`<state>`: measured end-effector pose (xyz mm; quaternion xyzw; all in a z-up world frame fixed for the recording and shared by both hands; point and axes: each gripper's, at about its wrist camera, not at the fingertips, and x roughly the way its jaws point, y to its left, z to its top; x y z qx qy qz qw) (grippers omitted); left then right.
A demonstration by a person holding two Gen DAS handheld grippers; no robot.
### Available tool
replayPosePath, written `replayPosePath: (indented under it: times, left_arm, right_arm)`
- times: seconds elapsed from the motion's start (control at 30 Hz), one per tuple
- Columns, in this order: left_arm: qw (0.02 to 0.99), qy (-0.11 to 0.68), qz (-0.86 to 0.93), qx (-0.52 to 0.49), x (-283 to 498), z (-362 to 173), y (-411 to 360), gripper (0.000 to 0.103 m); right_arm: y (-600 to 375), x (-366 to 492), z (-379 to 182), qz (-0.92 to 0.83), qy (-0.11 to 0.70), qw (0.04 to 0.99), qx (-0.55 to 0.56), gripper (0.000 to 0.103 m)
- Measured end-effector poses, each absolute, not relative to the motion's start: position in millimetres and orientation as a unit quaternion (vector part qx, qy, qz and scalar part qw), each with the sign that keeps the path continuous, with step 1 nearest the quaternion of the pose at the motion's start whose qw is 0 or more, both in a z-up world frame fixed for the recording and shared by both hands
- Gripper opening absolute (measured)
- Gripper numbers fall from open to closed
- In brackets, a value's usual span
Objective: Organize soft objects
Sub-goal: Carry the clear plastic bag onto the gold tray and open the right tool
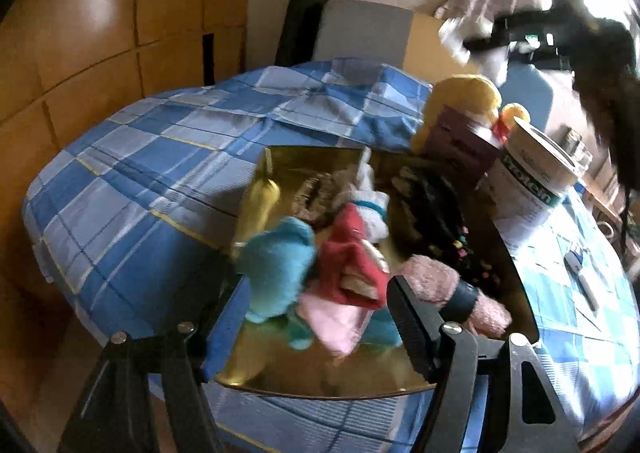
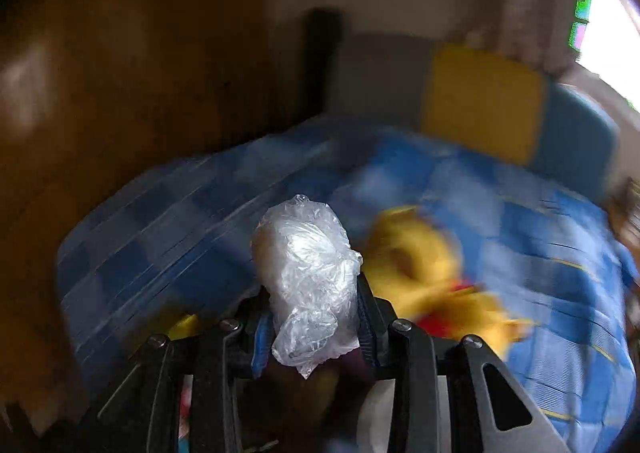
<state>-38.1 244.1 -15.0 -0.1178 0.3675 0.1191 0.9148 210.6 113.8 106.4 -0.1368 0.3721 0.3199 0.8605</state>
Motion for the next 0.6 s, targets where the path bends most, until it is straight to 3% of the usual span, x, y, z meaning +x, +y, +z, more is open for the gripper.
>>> replayPosePath:
  times: [0.13,0.37,0.6]
  left_arm:
    - [0.912,0.362,0.142,-0.130,-46.6,-14.0,262.3,0.074]
    - [0.905,0.367,0.163,-0.142,-49.2,-17.1,272.7,0.075]
    - [0.910,0.360,0.157,-0.135,-50.8,-13.4,263.3,0.081]
  right_arm:
    - [141.3,159.2,49.6,0.391,0.412,0.801,-0.192,0.035]
    - [136.9,123.6,-20.1,0.383,0.462,0.778,-0.184,0.037]
    - [125.7,113.6,-32.5,0.366,0.474,0.786,-0.155,0.045]
